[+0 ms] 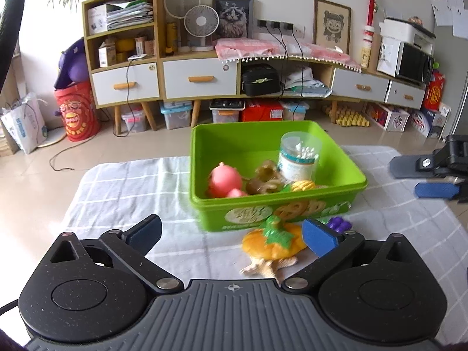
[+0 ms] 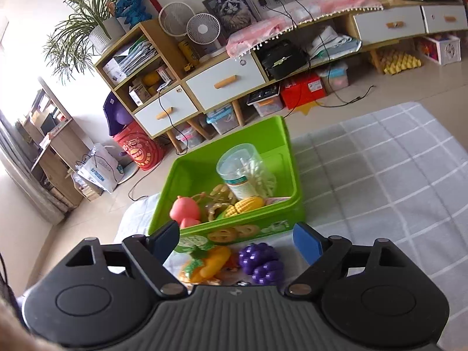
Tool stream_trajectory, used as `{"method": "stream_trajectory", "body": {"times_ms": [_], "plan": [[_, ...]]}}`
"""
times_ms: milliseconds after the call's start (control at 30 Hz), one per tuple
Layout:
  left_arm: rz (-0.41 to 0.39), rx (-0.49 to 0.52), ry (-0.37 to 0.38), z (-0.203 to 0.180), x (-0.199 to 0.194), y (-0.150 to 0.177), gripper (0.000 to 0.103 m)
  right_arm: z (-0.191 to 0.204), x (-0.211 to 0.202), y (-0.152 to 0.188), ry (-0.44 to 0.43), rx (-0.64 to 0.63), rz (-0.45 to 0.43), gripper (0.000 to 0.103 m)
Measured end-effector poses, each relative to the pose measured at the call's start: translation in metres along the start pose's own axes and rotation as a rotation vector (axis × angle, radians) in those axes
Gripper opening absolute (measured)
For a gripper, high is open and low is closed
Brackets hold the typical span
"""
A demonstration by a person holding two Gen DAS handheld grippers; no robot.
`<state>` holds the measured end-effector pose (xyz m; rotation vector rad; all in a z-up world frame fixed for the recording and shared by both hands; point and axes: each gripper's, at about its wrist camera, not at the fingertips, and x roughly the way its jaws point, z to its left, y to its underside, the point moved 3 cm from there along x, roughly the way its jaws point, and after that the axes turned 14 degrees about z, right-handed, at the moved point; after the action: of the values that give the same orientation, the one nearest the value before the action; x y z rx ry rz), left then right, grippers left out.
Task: Organize rigid objects
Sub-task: 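Withdraw both grippers from the bin back over the cloth, then grasp the yellow toy pot by its rim with the left gripper and lift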
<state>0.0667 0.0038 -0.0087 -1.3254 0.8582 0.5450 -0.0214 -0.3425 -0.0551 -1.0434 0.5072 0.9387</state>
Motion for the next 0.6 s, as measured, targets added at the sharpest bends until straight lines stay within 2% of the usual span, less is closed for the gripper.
{"method": "stream_trajectory", "body": {"times_ms": [200, 600], "plan": [[0.036, 0.035, -0.039, 0.013, -0.001, 0.017, 0.101, -0.008, -0.011, 0.010, 0.063, -0.058, -0.015, 0.080], [0.074, 0.038, -0.059, 0.045, -0.006, 0.043, 0.101, -0.013, -0.022, 0.028, 0.095, -0.143, -0.012, 0.084]]}}
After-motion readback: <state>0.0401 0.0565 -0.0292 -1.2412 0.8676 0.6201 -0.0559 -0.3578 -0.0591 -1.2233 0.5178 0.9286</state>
